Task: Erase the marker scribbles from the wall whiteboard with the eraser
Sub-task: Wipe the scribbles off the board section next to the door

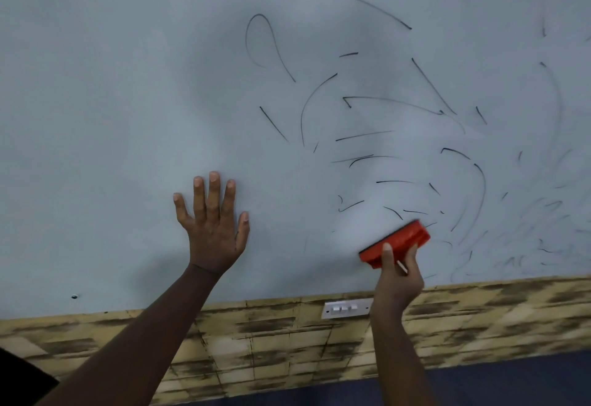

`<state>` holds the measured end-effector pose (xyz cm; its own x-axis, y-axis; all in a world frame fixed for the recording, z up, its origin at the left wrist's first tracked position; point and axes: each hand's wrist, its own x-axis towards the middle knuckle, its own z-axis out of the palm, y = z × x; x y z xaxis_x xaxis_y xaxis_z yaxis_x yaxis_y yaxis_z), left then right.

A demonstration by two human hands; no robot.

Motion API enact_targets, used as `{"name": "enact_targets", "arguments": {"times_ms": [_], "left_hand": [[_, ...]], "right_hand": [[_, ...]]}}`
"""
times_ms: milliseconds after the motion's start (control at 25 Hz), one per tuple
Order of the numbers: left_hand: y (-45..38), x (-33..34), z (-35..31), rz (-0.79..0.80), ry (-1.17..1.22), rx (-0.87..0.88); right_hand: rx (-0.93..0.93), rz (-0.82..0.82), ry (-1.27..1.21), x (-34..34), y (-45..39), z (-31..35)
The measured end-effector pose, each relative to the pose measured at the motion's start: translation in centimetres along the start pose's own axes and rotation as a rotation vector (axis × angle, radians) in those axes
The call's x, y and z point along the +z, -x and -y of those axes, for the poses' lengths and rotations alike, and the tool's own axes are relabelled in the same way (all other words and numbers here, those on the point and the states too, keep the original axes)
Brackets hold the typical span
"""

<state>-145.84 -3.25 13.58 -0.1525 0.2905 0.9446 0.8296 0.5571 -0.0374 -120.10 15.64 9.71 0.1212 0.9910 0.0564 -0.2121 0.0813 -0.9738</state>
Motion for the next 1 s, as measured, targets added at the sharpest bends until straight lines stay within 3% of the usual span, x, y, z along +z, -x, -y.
{"name": "enact_targets", "arguments": {"times_ms": [120, 280, 400, 560, 800, 1000], "left_hand": [[0.1, 0.1, -0.3, -0.003, 0.015, -0.018], [0.2, -0.1, -0.3, 0.004, 0.019, -0.011], [0.4, -0.3, -0.2, 0.018, 0.019, -0.009], [0.6, -0.1, -0.2, 0.016, 0.005, -0.002], [0.6, -0.4, -0.3, 0.008, -0.005, -0.011], [-1.3, -2.4, -0.7, -0.032, 0.021, -0.094]], "right_hand": [[-0.315, 0.145, 0.109, 3.5, 4.5, 1.5], [-0.987, 0.416, 0.696, 4.5, 9.8, -2.5], [-1.195, 0.558, 0.884, 3.0, 9.8, -4.7], [-1.147, 0.431, 0.755, 3.1, 6.5, -1.2], [-0.447, 0.077, 0.198, 1.7, -1.5, 7.9], [-0.395, 0.055, 0.074, 2.2, -2.0, 9.2]]}}
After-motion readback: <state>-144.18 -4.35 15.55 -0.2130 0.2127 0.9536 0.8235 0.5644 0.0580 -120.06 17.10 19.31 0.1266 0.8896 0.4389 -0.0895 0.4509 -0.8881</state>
